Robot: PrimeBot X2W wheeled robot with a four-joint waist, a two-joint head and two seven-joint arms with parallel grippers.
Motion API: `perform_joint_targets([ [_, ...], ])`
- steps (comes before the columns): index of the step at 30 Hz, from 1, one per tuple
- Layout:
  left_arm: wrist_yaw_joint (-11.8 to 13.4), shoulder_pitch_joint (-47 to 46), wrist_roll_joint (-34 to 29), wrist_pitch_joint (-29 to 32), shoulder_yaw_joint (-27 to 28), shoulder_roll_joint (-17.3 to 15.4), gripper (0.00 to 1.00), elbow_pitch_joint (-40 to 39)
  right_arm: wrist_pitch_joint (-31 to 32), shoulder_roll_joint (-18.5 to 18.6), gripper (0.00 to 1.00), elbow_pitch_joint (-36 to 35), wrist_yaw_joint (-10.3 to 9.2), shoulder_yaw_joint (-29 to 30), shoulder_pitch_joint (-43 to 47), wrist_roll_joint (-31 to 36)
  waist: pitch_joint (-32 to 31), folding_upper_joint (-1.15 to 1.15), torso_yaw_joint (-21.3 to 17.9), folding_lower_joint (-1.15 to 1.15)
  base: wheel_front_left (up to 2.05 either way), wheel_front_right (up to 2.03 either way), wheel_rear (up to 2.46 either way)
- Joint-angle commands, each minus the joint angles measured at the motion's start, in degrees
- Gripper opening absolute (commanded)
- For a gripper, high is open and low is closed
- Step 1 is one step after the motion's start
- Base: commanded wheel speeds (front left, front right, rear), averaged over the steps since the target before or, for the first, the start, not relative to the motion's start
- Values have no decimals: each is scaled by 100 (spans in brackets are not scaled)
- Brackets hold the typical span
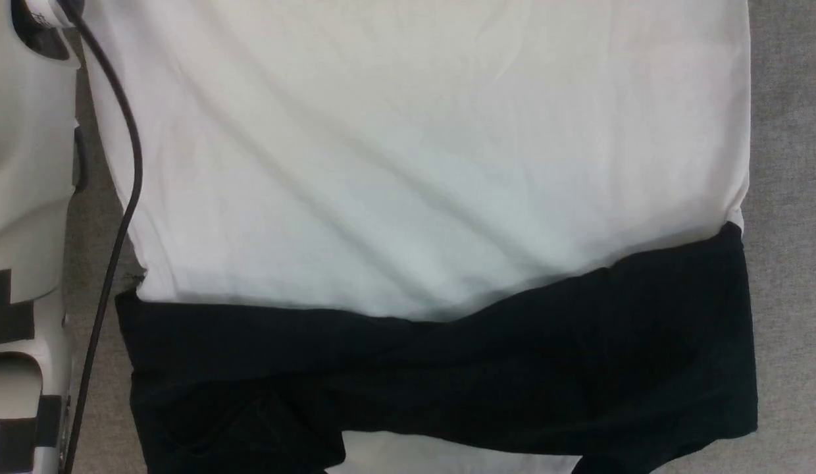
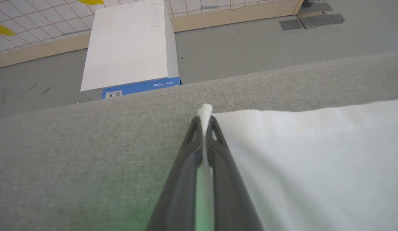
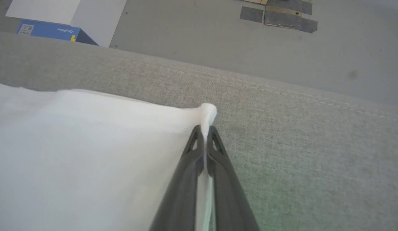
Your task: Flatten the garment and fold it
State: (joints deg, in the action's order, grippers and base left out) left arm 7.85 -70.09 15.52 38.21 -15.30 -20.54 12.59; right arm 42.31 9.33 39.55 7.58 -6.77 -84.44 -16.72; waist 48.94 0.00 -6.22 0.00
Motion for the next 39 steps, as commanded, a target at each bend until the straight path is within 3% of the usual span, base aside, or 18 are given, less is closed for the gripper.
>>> perform_joint_targets([
  [1, 2, -161, -103, -237, 20, -76, 0, 44, -251, 52, 0, -87, -9, 50, 96, 114, -12, 0, -28, 0, 0, 0, 0],
  [9, 65, -545, -434, -1670, 55, -185, 0, 318, -1936, 244, 0, -445, -9, 69, -15, 608, -102, 0, -105, 0, 0, 0, 0],
  [14, -39, -545, -398, -2230, 30, -176, 0, 570, -2585, 282, 0, -409, -9, -114, 60, 280, -315, 0, -102, 0, 0, 0, 0],
  [20, -365, 24, -171, -2497, -31, -303, 0, 524, -3374, 753, 0, -903, -9, -920, 671, -313, -861, 0, -45, 0, 0, 0, 0],
  [25, -494, 1068, 146, -2523, 36, -479, 0, 104, -3746, 1187, 0, -1654, -9, -1325, 1659, -1000, -1570, 0, 23, 0, 0, 0, 0],
  [29, -460, 2683, 600, -2487, 90, -486, 0, -766, -3904, 1665, 0, -2512, -9, -1475, 3035, -1294, -2395, 0, 192, 0, 0, 0, 0],
  [34, -499, 4403, 1163, -2406, 128, -528, 0, -1641, -3783, 1934, 0, -3338, -9, -1201, 4614, -1363, -2993, 0, 326, 0, 0, 0, 0],
  [39, -448, 5909, 1606, -2384, 128, -514, 0, -2191, -3410, 1838, 0, -4006, -9, -590, 6182, -1268, -3365, 0, 420, 0, 0, 0, 0],
])
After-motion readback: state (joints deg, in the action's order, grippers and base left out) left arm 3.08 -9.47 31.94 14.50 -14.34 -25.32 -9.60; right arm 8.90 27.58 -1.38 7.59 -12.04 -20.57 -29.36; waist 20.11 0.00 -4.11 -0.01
